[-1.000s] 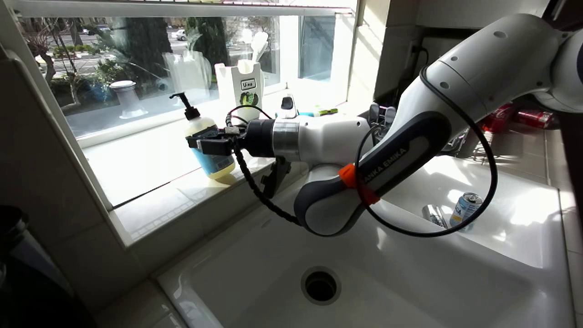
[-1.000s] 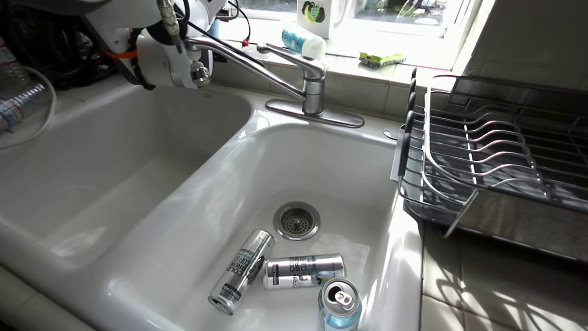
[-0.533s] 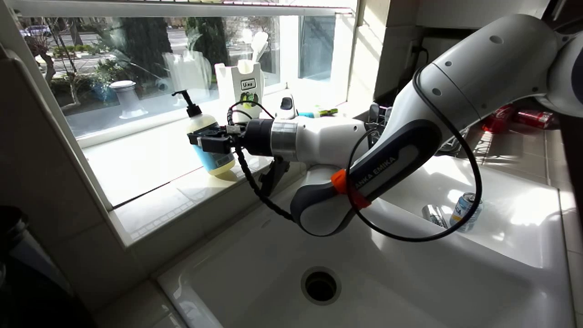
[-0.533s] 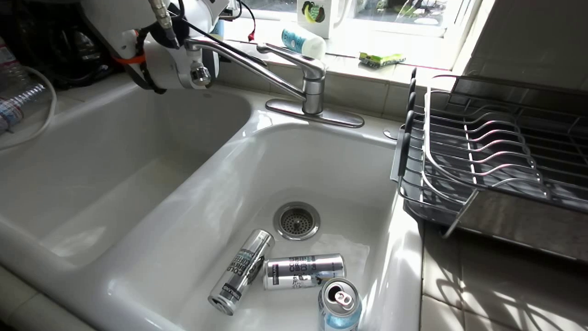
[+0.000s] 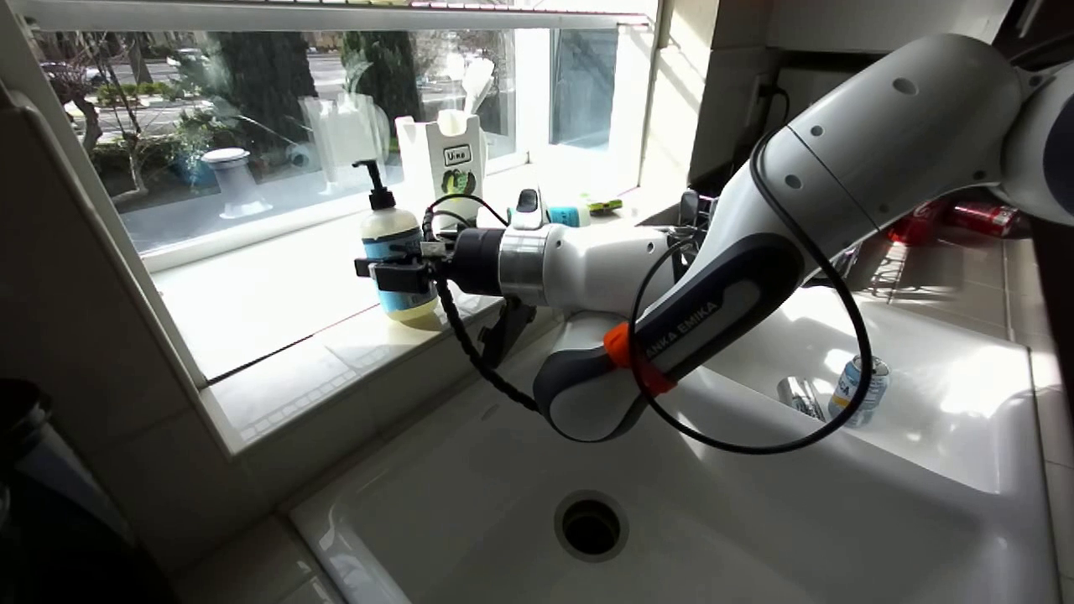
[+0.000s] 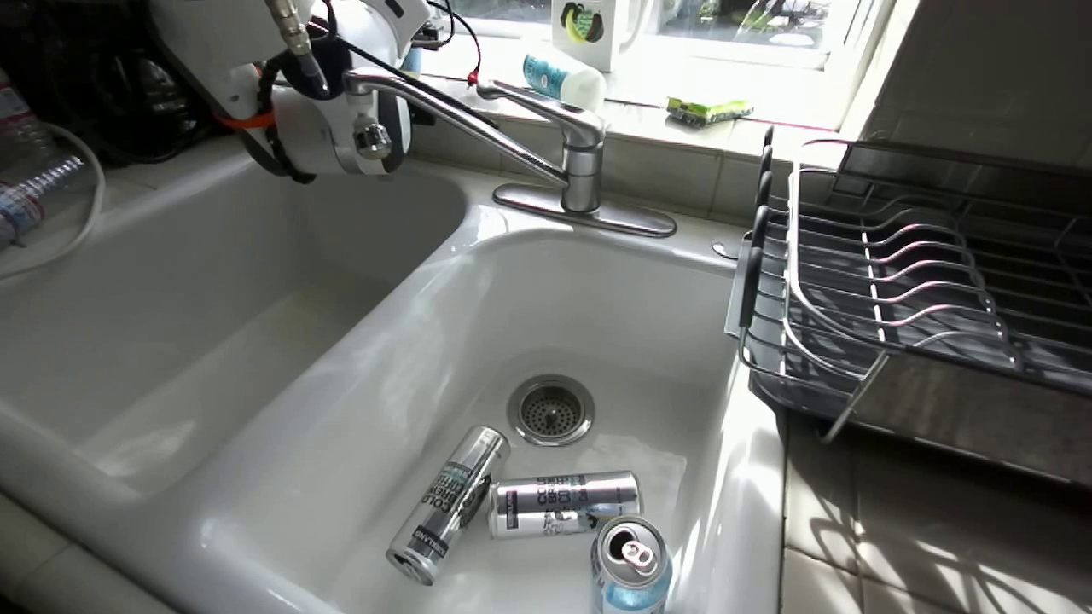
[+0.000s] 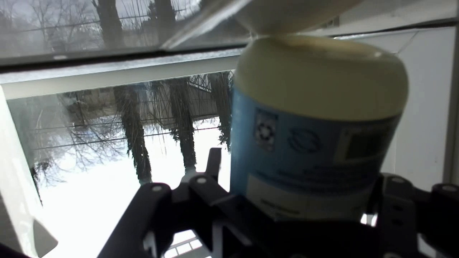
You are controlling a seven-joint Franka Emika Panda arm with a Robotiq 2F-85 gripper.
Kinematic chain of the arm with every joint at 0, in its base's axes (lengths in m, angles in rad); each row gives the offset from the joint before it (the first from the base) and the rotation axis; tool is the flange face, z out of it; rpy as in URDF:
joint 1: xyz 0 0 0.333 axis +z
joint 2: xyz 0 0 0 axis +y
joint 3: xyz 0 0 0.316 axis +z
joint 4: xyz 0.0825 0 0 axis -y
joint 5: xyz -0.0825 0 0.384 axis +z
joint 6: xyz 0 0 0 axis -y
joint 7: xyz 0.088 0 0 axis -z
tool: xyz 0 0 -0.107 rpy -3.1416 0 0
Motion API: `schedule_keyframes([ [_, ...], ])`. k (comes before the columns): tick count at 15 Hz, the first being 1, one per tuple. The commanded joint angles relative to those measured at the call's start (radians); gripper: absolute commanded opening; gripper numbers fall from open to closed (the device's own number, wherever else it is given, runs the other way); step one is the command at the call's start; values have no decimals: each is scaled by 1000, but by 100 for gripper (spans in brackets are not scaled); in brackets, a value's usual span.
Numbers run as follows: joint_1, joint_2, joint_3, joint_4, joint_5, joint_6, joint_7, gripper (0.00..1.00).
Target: Put the bottles bottom first on the windowsill
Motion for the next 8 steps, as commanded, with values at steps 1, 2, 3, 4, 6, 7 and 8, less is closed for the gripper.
schedule_keyframes([
  [1,37,-2,-44,-17,33,0,-1,60],
  [2,41,-2,-48,-17,35,-1,-2,53],
  [3,47,-5,-54,-18,37,-4,-8,45],
  [4,49,-8,-56,-19,35,-6,-9,43],
  [6,56,-18,-63,-28,41,-8,-16,90],
  [7,57,-25,-64,-34,42,-14,-14,91],
  [8,63,-46,-69,-55,54,-36,-18,97],
])
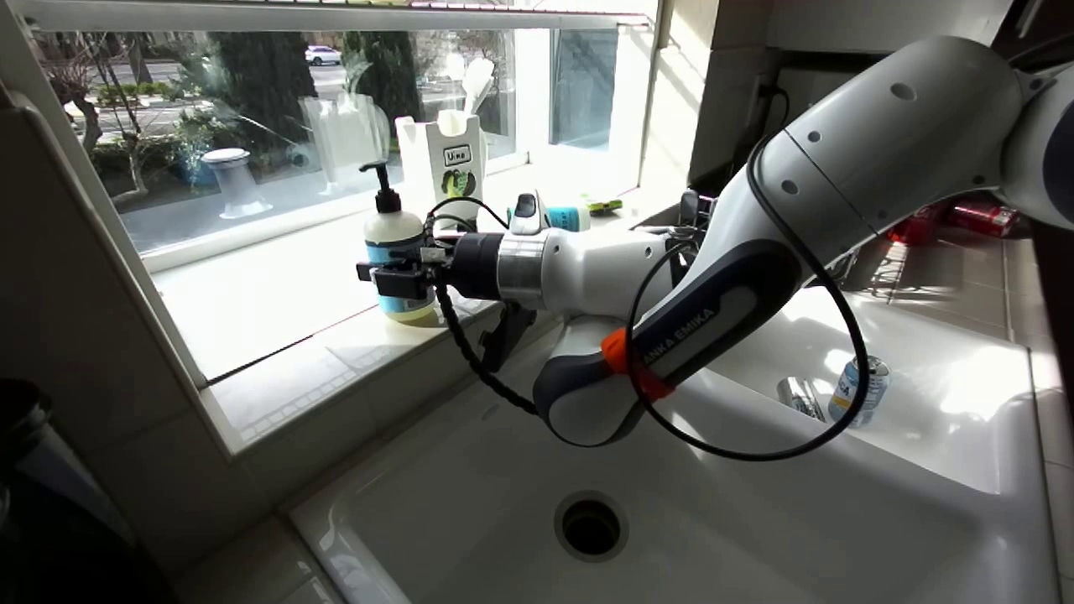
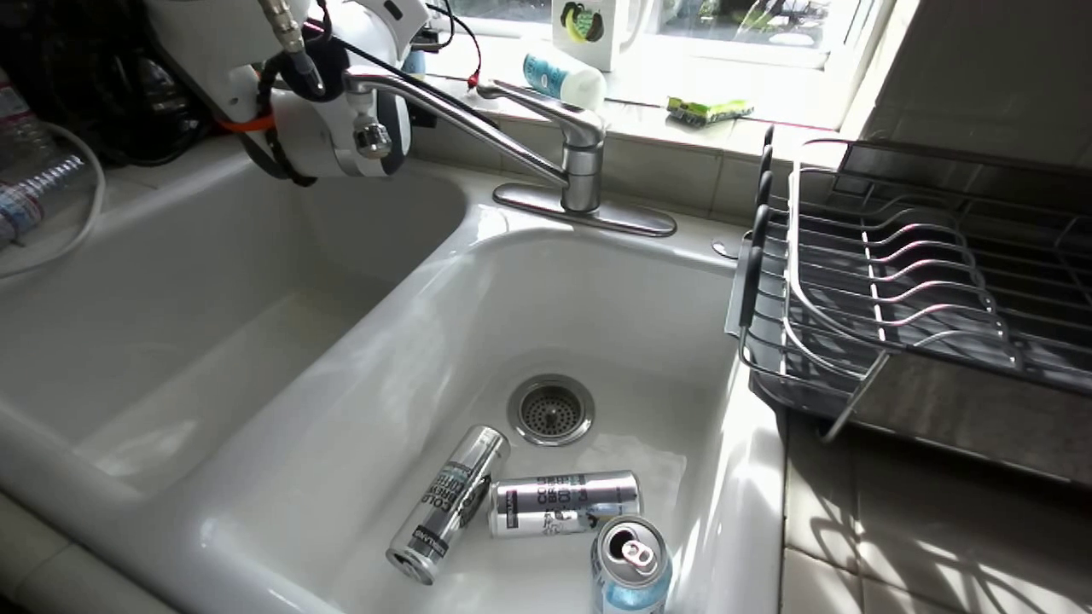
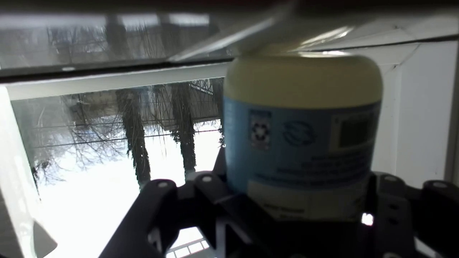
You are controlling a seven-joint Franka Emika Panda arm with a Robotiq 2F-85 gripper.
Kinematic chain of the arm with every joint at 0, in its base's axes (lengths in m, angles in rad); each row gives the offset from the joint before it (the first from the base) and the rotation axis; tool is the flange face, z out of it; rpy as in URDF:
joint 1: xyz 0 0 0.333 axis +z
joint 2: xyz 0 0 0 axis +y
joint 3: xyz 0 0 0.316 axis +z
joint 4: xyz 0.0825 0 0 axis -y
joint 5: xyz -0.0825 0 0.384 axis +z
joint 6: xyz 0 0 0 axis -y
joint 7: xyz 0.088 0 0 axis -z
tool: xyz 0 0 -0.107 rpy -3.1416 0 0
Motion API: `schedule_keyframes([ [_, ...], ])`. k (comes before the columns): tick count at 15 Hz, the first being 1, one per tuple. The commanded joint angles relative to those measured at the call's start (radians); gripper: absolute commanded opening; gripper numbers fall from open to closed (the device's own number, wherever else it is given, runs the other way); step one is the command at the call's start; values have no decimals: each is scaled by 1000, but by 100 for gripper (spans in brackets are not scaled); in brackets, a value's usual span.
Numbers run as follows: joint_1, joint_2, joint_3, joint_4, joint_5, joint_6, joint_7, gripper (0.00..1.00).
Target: Put the bottles bottom first on the windowsill
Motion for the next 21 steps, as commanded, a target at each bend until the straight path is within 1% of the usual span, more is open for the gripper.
schedule_keyframes([
  [1,30,-54,-27,-63,35,-43,-6,100],
  [5,64,-117,-52,-115,99,-90,-53,100],
  [8,88,-169,-67,-147,150,-148,-82,100],
  [9,97,-206,-76,-179,174,-211,-91,100],
  [12,125,-271,-98,-218,230,-313,-113,100],
  [15,140,-329,-109,-247,248,-405,-115,100],
  [17,162,-368,-129,-264,259,-462,-116,100],
  [20,216,-431,-189,-290,273,-558,-122,100],
  [21,244,-453,-224,-298,274,-589,-125,100],
])
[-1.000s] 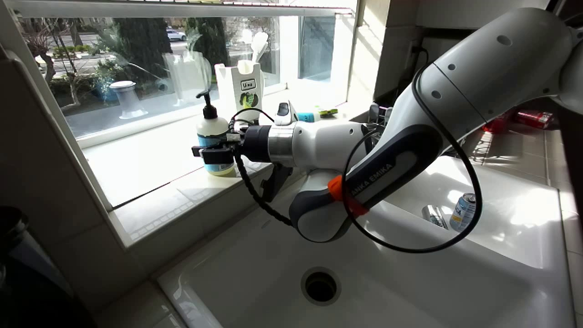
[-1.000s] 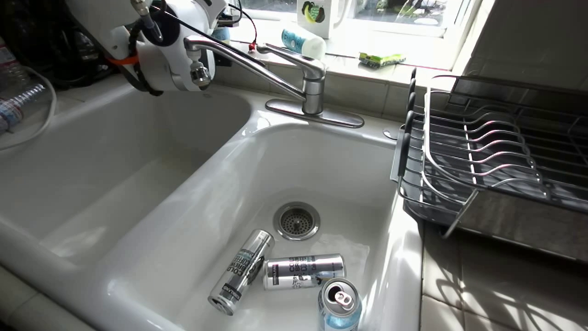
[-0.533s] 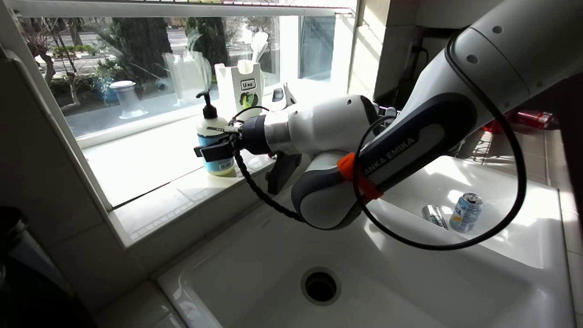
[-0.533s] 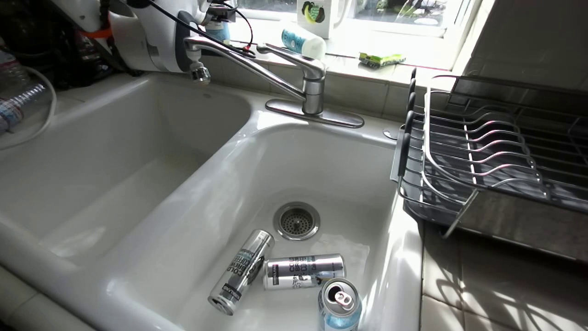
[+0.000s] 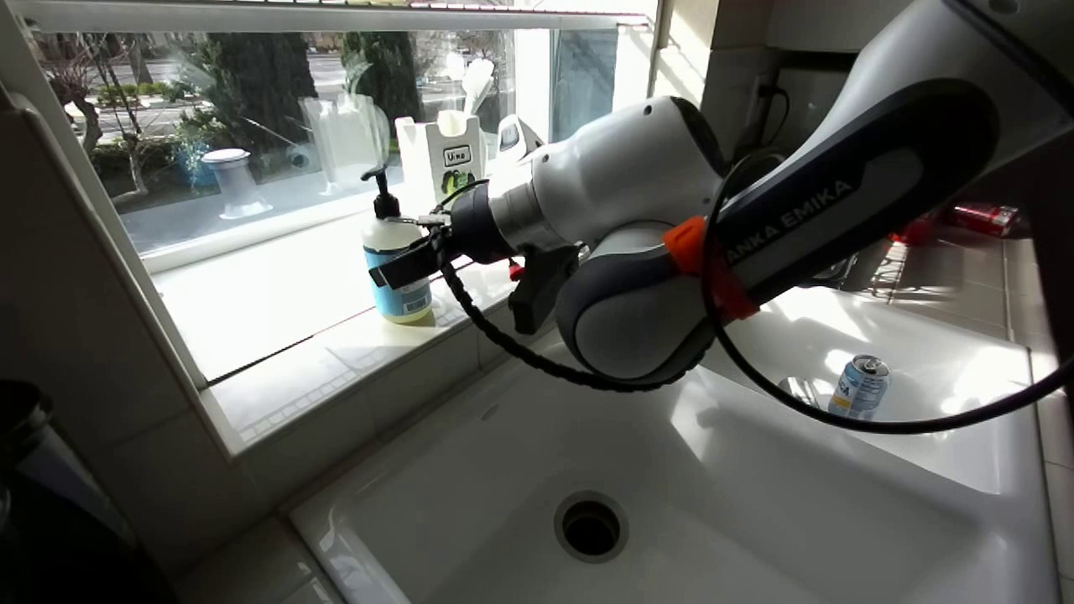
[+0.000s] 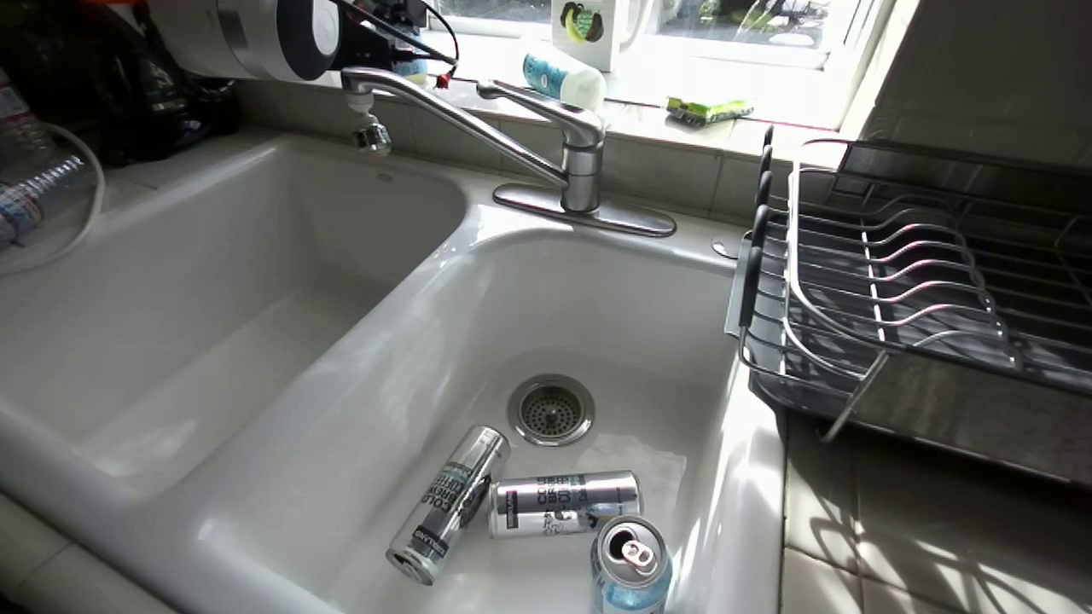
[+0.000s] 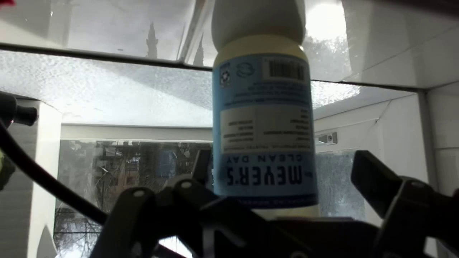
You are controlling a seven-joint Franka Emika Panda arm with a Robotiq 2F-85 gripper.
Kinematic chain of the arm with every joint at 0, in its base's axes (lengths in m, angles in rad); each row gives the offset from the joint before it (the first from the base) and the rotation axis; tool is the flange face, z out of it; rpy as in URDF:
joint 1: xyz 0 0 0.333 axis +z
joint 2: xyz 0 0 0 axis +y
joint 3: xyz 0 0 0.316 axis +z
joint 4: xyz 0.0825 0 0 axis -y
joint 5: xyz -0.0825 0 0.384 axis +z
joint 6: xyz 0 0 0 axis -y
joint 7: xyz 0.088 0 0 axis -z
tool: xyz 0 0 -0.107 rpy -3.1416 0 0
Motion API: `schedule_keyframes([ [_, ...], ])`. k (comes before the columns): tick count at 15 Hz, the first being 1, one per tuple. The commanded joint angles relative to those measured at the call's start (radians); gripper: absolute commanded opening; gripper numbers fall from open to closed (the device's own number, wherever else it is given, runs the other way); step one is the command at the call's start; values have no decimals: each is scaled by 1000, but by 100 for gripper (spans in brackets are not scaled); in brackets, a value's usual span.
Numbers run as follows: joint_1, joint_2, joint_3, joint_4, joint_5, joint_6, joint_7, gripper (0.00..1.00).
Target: Put the bottles bottom first on the windowsill
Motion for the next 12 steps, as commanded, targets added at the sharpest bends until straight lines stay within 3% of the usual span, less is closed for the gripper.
schedule_keyframes([
  [1,94,-118,-104,-83,32,-121,-20,100],
  [5,185,-214,-215,-113,-9,-280,14,100],
  [8,156,-303,-157,-146,-14,-415,-17,100],
  [12,170,-399,-189,-170,-93,-550,31,100],
])
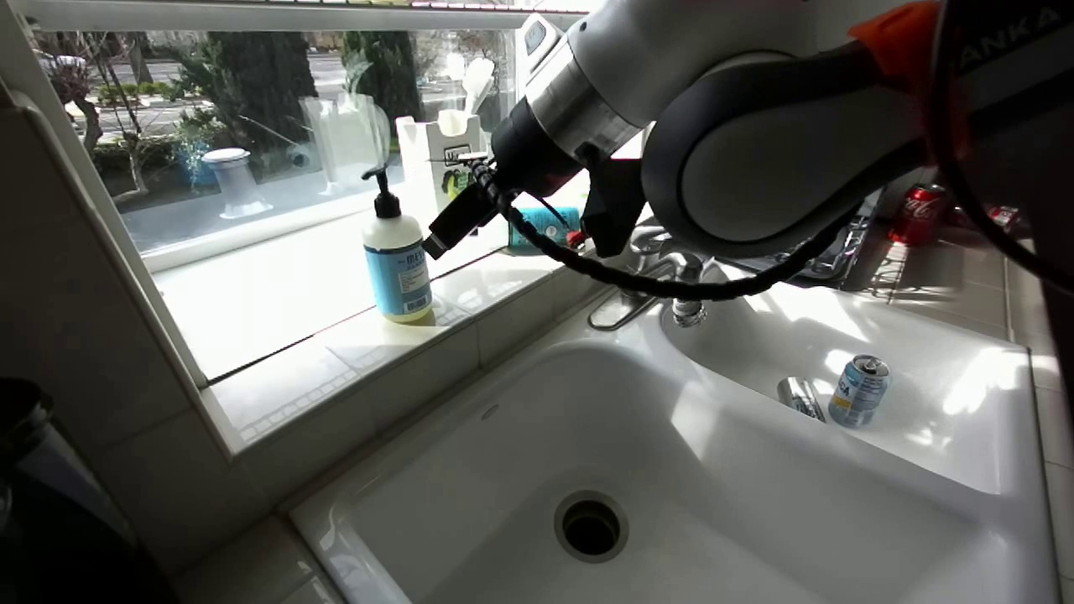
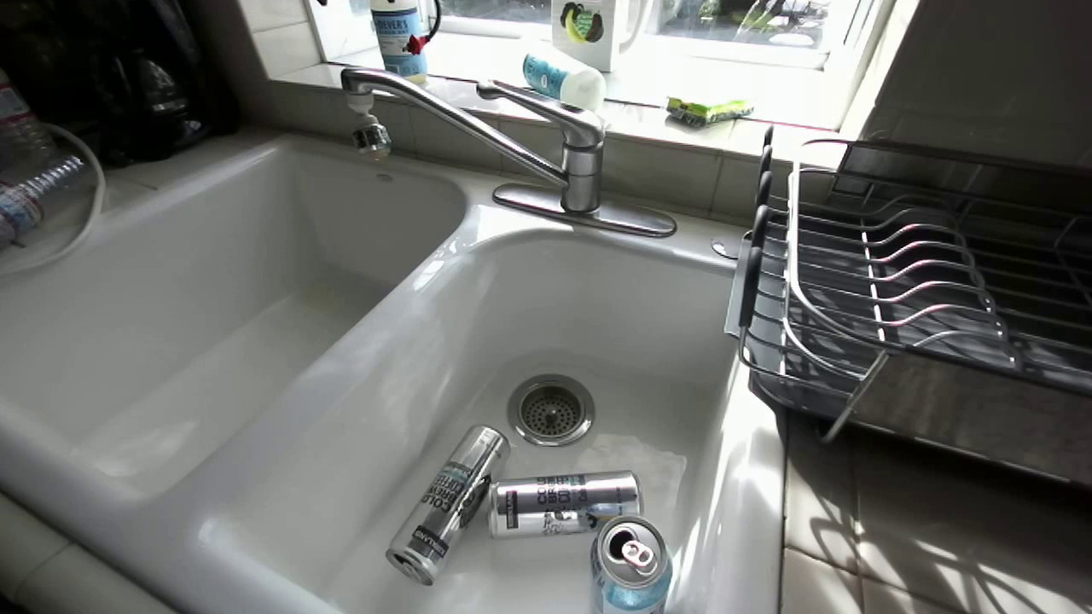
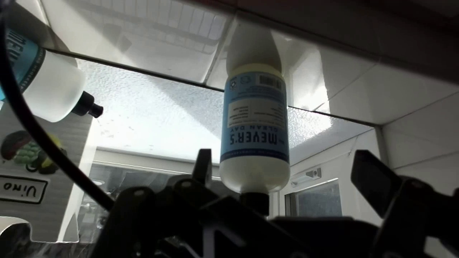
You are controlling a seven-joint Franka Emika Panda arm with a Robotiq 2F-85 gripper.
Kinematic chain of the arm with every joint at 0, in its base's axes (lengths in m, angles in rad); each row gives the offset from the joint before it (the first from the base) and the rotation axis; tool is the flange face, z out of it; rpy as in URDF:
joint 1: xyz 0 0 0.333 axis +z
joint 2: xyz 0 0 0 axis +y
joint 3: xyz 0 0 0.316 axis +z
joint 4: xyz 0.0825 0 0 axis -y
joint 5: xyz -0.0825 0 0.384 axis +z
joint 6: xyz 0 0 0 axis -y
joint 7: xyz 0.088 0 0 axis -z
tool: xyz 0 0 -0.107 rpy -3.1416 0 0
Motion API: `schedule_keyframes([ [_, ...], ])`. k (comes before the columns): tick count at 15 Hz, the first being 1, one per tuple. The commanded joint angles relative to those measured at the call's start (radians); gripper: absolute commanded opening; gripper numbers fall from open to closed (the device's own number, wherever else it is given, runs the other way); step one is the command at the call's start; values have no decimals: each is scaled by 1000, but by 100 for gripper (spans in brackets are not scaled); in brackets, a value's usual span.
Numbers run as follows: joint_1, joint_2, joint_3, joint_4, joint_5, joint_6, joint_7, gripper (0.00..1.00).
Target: Put the bottles bottom first on the windowsill
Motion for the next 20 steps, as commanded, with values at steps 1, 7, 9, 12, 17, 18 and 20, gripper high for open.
schedule_keyframes([
  [1,-88,-26,85,-8,-35,-31,13,100],
  [7,-21,-86,-4,-35,-101,-78,27,100],
  [9,-40,-113,-15,-18,-214,-120,58,100],
  [12,-55,-130,-29,33,-282,-224,31,100],
  [17,-210,-126,81,138,-265,-446,-105,100],
  [18,-225,-118,91,161,-258,-483,-143,100],
  [20,-250,-100,104,199,-247,-551,-218,100],
])
